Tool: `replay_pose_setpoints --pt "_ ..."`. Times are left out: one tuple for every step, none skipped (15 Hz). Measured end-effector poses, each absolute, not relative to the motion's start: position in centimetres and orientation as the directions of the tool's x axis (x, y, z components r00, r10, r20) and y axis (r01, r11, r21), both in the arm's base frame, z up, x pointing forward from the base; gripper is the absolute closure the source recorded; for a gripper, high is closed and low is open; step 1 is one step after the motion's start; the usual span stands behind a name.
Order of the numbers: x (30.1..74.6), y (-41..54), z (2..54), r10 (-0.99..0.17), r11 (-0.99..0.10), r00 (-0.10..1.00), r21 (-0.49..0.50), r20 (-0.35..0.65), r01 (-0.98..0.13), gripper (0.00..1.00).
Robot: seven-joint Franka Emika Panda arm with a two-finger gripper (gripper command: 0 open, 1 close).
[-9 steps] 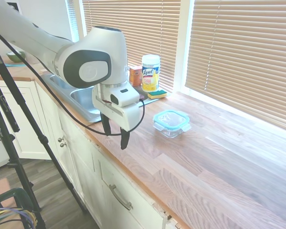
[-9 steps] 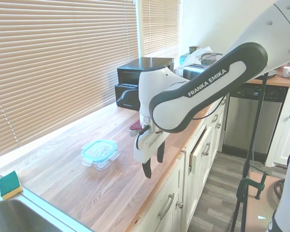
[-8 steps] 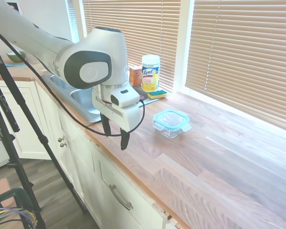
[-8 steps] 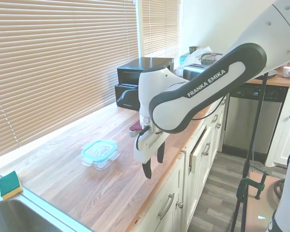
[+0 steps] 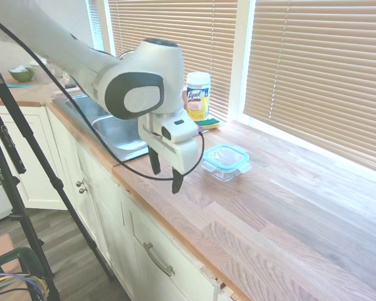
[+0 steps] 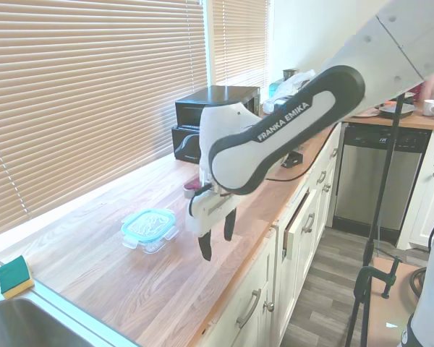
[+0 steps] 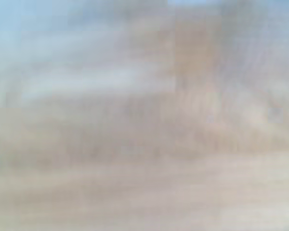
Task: Uncover the lid of the food container
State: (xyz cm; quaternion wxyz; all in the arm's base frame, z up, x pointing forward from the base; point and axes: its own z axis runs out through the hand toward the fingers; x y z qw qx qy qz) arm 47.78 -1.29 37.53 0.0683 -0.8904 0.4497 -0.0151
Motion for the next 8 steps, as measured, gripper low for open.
replay_pose_setpoints --pt "48.8 -2.3 37.7 -0.815 -0.560 0.575 -0.164 -0.068 -0.812 0.00" --pt "49.7 -3.7 38.0 -0.823 -0.536 0.560 -0.194 -0.098 -0.822 0.00" --pt "50.5 -5.1 38.2 -0.829 -0.514 0.545 -0.216 -0.124 -0.830 0.00" --pt "51.2 -6.8 38.3 -0.833 -0.492 0.533 -0.240 -0.147 -0.837 0.00" --pt "51.9 -8.4 38.3 -0.835 -0.471 0.522 -0.265 -0.173 -0.841 0.00" --pt "52.5 -9.8 38.1 -0.833 -0.447 0.514 -0.297 -0.206 -0.844 0.00" --pt "53.1 -11.1 37.8 -0.825 -0.426 0.511 -0.329 -0.239 -0.843 0.00" --pt "53.8 -12.1 37.5 -0.816 -0.409 0.513 -0.359 -0.268 -0.839 0.00"
